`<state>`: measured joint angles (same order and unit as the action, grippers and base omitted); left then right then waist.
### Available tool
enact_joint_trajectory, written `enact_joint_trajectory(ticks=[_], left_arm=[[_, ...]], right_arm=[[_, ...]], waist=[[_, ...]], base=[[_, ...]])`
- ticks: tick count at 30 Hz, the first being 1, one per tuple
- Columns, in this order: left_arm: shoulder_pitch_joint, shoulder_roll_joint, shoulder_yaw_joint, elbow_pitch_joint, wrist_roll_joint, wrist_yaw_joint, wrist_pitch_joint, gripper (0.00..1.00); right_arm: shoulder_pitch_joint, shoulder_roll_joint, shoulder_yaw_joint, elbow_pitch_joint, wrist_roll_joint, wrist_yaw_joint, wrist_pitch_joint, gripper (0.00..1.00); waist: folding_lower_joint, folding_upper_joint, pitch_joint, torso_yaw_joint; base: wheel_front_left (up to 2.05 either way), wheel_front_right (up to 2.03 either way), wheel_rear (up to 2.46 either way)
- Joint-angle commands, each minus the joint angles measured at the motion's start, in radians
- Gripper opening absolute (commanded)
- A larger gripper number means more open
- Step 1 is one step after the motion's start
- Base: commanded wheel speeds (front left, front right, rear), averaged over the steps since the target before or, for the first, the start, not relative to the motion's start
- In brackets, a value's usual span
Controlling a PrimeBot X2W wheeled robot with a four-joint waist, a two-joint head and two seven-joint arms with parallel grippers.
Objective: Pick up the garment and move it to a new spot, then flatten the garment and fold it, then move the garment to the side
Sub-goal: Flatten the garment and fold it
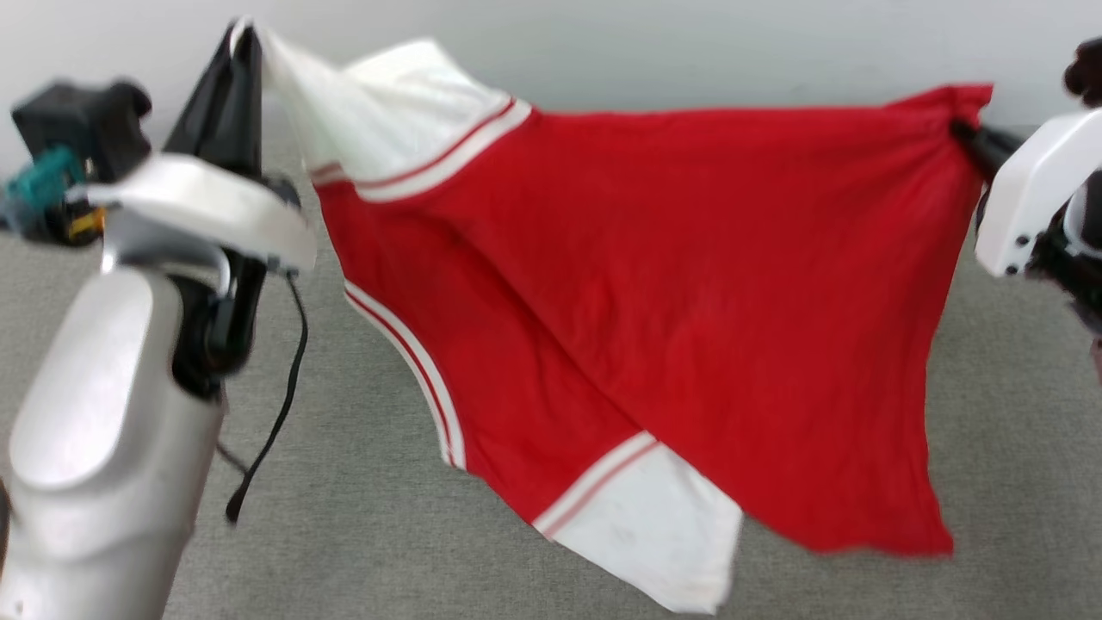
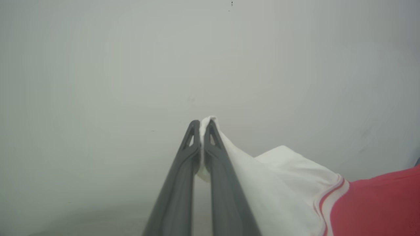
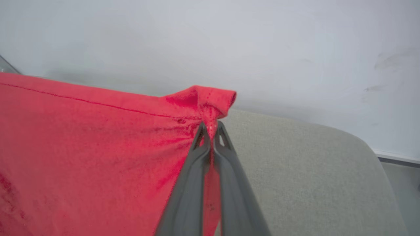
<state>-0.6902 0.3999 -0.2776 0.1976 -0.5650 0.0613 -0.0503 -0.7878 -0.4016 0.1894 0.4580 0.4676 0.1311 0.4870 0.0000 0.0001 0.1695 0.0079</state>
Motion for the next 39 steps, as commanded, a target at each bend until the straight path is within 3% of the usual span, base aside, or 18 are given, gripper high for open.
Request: enact_joint_trajectory(ticks=[1,10,24,32,39], left_arm=[[-0.031,-0.004,0.003,0.016,0.002,-0.003,-0.006,0.0],[-0.418,-0.005,-0.004,0.251,0.054,-0.052,-0.055,0.0],[-0.91,0.029,0.014,0.351,0.113,-0.07,-0.095,0.0],[-1.0,0.027,0.009,0.406,0.11,-0.082,-0.113,0.0],[-0.962,0.019,0.014,0.475,0.092,-0.095,-0.153,0.0]], right_arm=[[-0.023,0.004,-0.005,0.004,-0.01,-0.001,-0.017,0.0],[-0.265,0.015,-0.069,0.054,-0.09,-0.001,-0.174,0.0],[-0.622,-0.001,-0.097,0.06,-0.122,-0.001,-0.371,0.0],[-0.747,0.026,-0.065,0.127,-0.105,-0.001,-0.424,0.0],[-0.765,0.038,0.003,0.197,-0.071,-0.001,-0.469,0.0]], waist=[[0.0,-0.0001,-0.001,-0.006],[0.0,-0.0001,0.088,-0.045],[0.0,-0.0001,0.38,-0.074],[0.0,-0.0001,0.514,-0.08],[0.0,-0.0001,0.569,-0.08]], base=[[0.0,0.0,0.0],[0.0,0.0,0.0],[0.0,0.0,0.0],[0.0,0.0,0.0],[0.0,0.0,0.0]])
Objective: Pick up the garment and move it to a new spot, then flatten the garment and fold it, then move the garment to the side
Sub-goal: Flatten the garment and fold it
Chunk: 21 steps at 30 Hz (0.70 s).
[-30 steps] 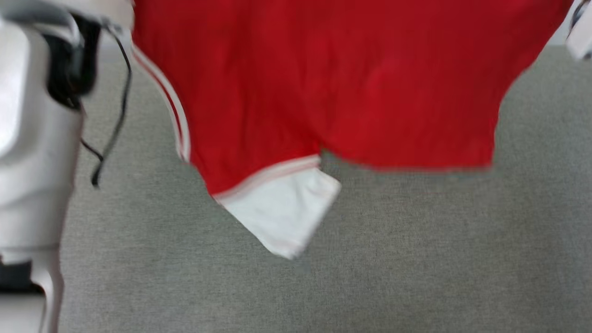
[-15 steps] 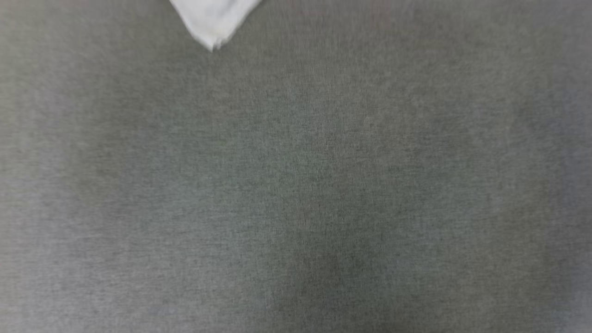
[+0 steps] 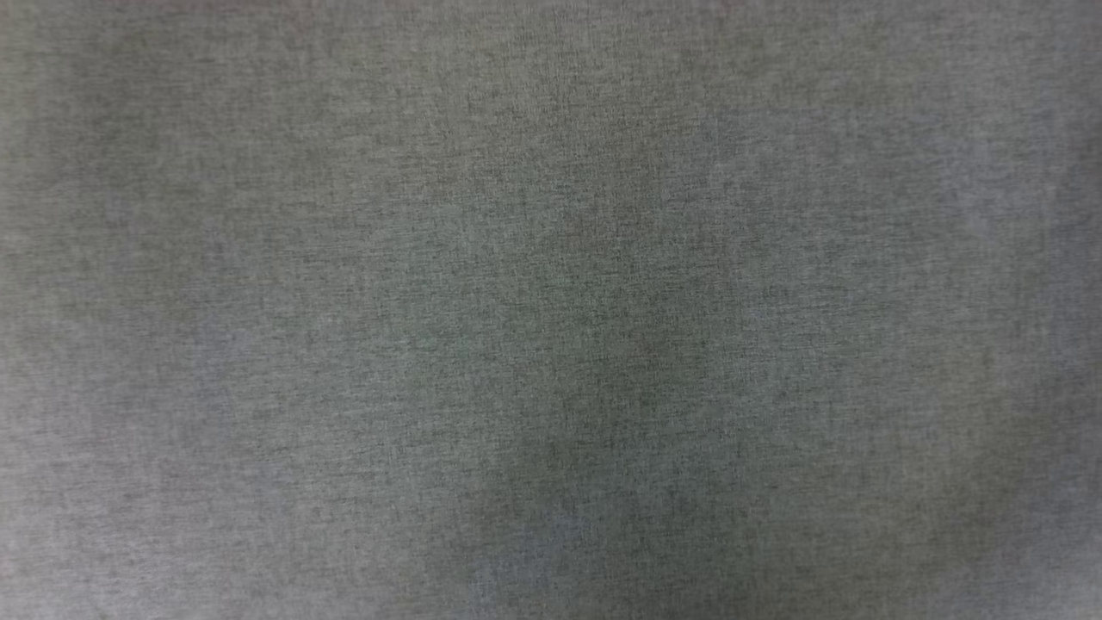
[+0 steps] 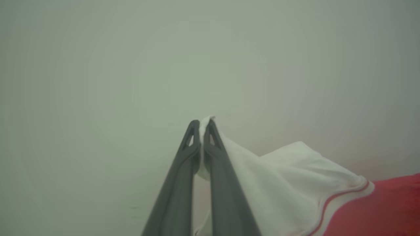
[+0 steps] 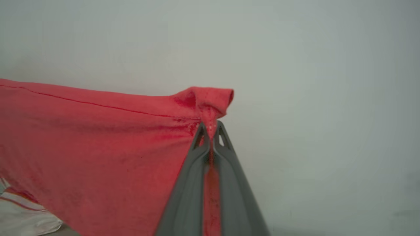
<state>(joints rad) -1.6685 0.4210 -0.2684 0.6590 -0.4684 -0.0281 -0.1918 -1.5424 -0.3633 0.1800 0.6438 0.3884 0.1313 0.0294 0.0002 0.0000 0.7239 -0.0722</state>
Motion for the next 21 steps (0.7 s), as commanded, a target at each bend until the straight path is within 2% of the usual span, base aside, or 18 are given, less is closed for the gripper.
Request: enact_joint_trajectory(ticks=[1,12,19,21], left_arm=[[0.025,-0.003,0.006,0.025,-0.01,-0.008,-0.017,0.0],[0.214,-0.03,0.046,0.12,-0.08,-0.044,-0.065,0.0],[0.508,-0.047,0.091,0.105,-0.132,-0.065,-0.075,0.0],[0.601,-0.056,0.119,0.067,-0.151,-0.061,-0.075,0.0]], right_arm=[[-0.005,0.0,0.024,0.024,0.017,-0.001,-0.011,0.0],[0.115,-0.023,0.157,0.115,0.105,-0.001,-0.048,0.0],[0.333,-0.057,0.233,0.115,0.232,-0.001,-0.036,0.0],[0.394,-0.087,0.244,0.095,0.261,-0.001,-0.03,0.0]], waist=[[-0.0002,0.0,0.016,0.001],[-0.0002,0.0,-0.055,0.028],[-0.0002,0.0,-0.206,0.062],[-0.0002,0.0,-0.245,0.072]], base=[[0.0,0.0,0.0],[0.0,0.0,0.0],[0.0,0.0,0.0],[0.0,0.0,0.0]])
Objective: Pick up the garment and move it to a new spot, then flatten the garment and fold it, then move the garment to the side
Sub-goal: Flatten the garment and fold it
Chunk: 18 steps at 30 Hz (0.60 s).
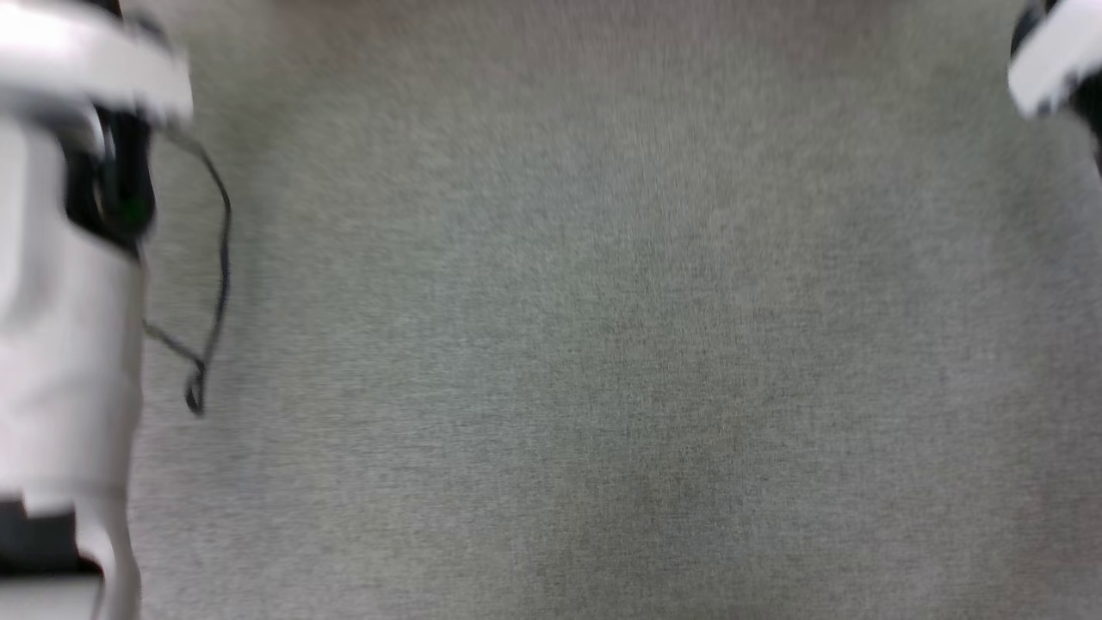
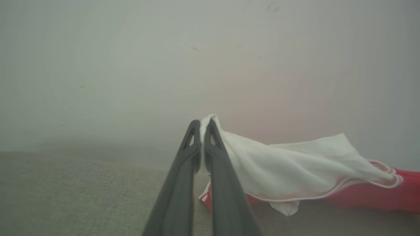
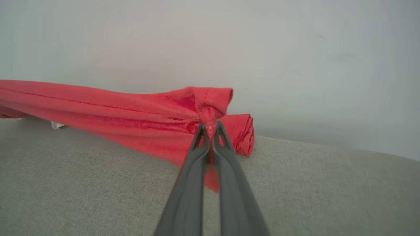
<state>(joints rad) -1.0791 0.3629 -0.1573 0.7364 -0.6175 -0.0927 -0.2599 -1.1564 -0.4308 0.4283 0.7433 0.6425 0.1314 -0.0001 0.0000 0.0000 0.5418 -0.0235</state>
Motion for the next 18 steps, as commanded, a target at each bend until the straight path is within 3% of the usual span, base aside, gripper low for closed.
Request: enact_joint_trajectory(ticks=[1,10,18], left_arm=[[0.06,0.001,0.027,-0.033,-0.008,0.011,-0.007,0.0],[0.524,0.009,0.037,-0.242,0.001,0.065,0.011,0.0],[0.918,0.04,0.076,-0.51,-0.028,0.175,0.085,0.0]], right_arm=[[0.048,-0.029,0.004,-0.016,0.02,-0.001,0.008,0.0],[0.397,-0.092,0.022,-0.156,0.083,-0.002,0.023,0.0],[0.738,-0.109,-0.056,-0.312,0.067,-0.002,0.057,0.0]], waist=[[0.0,0.0,-0.08,0.027],[0.0,0.0,-0.253,0.043],[0.0,0.0,-0.378,0.039]], base=[[0.0,0.0,0.0],[0.0,0.0,0.0],[0.0,0.0,0.0]])
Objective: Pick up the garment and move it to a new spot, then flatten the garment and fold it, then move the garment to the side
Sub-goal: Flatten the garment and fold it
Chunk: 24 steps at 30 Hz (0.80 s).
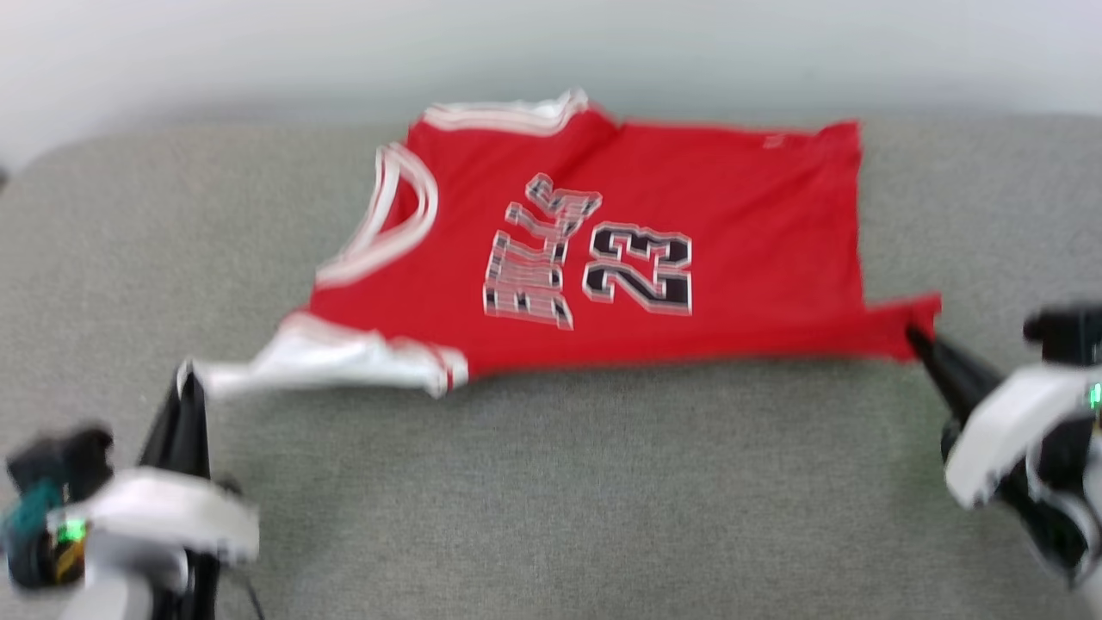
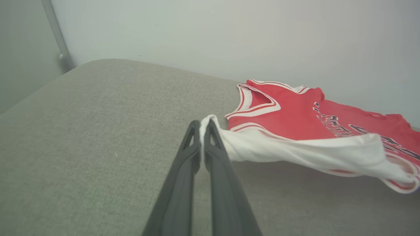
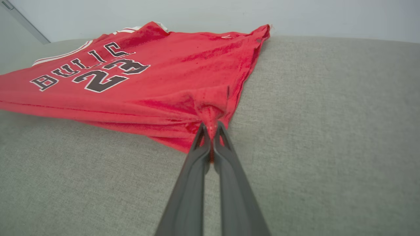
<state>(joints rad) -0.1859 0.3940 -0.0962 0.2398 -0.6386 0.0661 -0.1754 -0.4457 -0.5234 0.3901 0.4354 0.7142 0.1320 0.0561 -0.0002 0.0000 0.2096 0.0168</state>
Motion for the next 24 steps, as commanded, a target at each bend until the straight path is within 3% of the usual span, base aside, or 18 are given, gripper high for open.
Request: enact_joint_trajectory(ticks=[1,9,13,18,24], left_arm=[[0.074,0.01,0.022,-0.055,-0.009,0.034,0.011,0.0],[0.383,0.017,0.055,-0.355,-0.019,0.163,0.106,0.0],[0.466,0.02,0.055,-0.465,-0.022,0.203,0.152,0.0],[0.455,0.025,0.025,-0.527,-0.023,0.209,0.201,0.0],[0.342,0.014,-0.025,-0.47,-0.031,0.177,0.234,0.0]], right_arm=[[0.072,-0.012,-0.036,-0.027,-0.006,-0.002,0.01,0.0],[0.385,0.044,-0.196,-0.248,-0.079,-0.002,0.139,0.0],[0.512,0.091,-0.292,-0.371,-0.127,-0.002,0.229,0.0],[0.595,0.171,-0.379,-0.487,-0.167,-0.002,0.387,0.0],[0.527,0.242,-0.413,-0.528,-0.219,-0.002,0.504,0.0]], waist=[[0.0002,0.0,-0.059,-0.002],[0.0002,0.0,-0.139,0.001],[0.0002,0.0,-0.159,0.009],[0.0002,0.0,-0.148,0.014],[0.0002,0.0,-0.1,0.003]], base=[[0.0,0.0,0.0],[0.0,0.0,0.0],[0.0,0.0,0.0],[0.0,0.0,0.0],[0.0,0.0,0.0]])
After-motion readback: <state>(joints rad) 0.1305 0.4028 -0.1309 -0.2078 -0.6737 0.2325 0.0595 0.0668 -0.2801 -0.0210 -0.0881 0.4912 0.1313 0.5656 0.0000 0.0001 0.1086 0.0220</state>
